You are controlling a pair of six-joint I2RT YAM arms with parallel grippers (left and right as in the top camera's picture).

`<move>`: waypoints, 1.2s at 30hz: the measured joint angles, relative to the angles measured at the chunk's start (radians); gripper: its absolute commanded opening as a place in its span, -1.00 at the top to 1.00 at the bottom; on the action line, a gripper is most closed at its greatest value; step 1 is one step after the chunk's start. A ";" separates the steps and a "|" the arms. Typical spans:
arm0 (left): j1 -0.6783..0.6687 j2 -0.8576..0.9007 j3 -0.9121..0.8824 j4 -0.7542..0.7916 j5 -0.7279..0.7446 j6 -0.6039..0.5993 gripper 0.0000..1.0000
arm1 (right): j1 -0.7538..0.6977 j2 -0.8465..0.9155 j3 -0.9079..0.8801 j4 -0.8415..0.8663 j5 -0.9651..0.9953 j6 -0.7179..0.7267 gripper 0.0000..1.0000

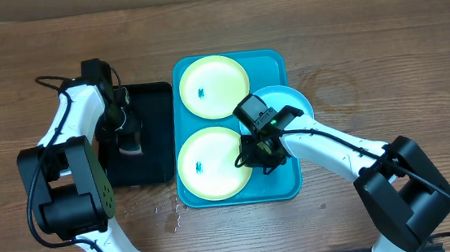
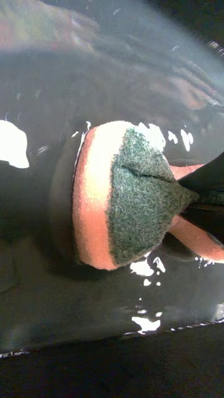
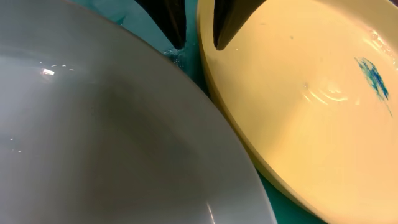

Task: Clean dirty plates on tray and stack at the side
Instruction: 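Grasp the green-and-pink sponge in the black tray with the left gripper, then lift the sponge with the left gripper and carry it over the lower yellow plate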

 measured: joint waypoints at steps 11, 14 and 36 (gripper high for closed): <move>0.006 -0.199 0.084 0.006 0.055 0.015 0.92 | 0.000 0.000 0.000 -0.003 0.000 0.000 0.60; 0.006 -0.284 0.095 0.003 0.058 0.015 0.92 | 0.000 0.000 0.000 0.000 0.000 0.000 0.36; 0.006 -0.259 0.070 -0.016 0.063 0.015 0.92 | 0.000 0.000 -0.003 0.001 0.001 0.000 0.86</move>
